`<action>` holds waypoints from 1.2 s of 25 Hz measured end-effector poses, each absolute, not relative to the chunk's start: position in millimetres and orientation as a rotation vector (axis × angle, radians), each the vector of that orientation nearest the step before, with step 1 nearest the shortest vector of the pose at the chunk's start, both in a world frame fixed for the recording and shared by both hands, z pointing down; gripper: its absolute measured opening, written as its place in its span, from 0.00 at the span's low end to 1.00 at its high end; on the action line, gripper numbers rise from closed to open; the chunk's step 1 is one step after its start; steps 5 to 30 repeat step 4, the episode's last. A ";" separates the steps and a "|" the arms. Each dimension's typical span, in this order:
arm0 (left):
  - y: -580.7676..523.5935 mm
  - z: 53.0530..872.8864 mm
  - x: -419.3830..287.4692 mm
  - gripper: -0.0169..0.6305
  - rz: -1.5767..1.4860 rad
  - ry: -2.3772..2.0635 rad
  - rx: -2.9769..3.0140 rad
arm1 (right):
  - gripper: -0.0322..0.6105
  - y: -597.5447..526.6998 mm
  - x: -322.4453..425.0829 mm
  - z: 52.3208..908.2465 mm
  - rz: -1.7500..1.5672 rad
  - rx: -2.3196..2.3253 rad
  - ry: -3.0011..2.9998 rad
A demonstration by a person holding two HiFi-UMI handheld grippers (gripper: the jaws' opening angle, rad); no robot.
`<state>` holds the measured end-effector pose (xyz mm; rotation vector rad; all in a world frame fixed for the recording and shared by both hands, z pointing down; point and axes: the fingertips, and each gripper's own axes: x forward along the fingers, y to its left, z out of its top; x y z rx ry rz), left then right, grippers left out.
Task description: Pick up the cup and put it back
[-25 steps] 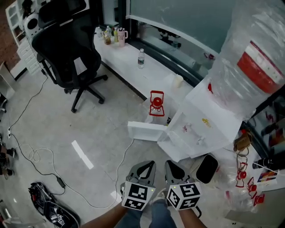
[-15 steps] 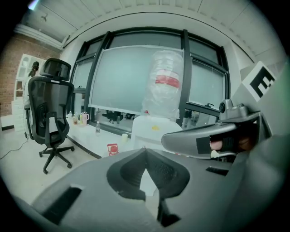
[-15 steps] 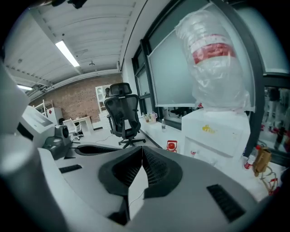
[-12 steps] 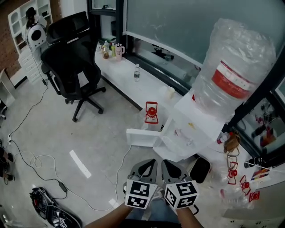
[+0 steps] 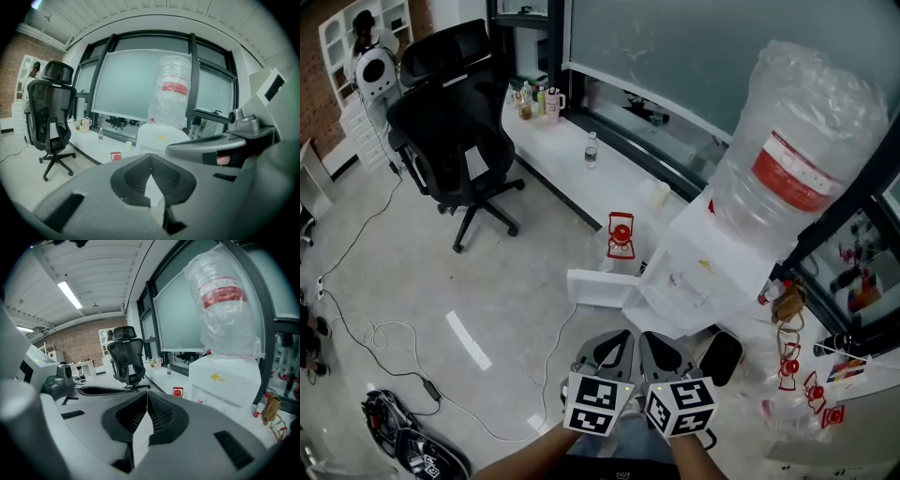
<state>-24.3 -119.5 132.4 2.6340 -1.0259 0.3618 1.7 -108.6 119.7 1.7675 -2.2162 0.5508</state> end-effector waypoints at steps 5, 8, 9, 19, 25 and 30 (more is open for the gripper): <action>-116.7 142.6 -15.3 0.04 0.364 -1.029 2.626 | 0.08 -105.3 12.9 129.7 0.557 1.770 -2.215; -116.7 142.6 -15.3 0.04 0.364 -1.029 2.626 | 0.08 -105.3 12.9 129.7 0.557 1.770 -2.215; -116.7 142.6 -15.3 0.04 0.364 -1.029 2.626 | 0.08 -105.3 12.9 129.7 0.557 1.770 -2.215; -116.7 142.6 -15.3 0.04 0.364 -1.029 2.626 | 0.08 -105.3 12.9 129.7 0.557 1.770 -2.215; -116.7 142.6 -15.3 0.04 0.364 -1.029 2.626 | 0.08 -105.3 12.9 129.7 0.557 1.770 -2.215; -116.7 142.6 -15.3 0.04 0.364 -1.029 2.626 | 0.08 -105.3 12.9 129.7 0.557 1.770 -2.215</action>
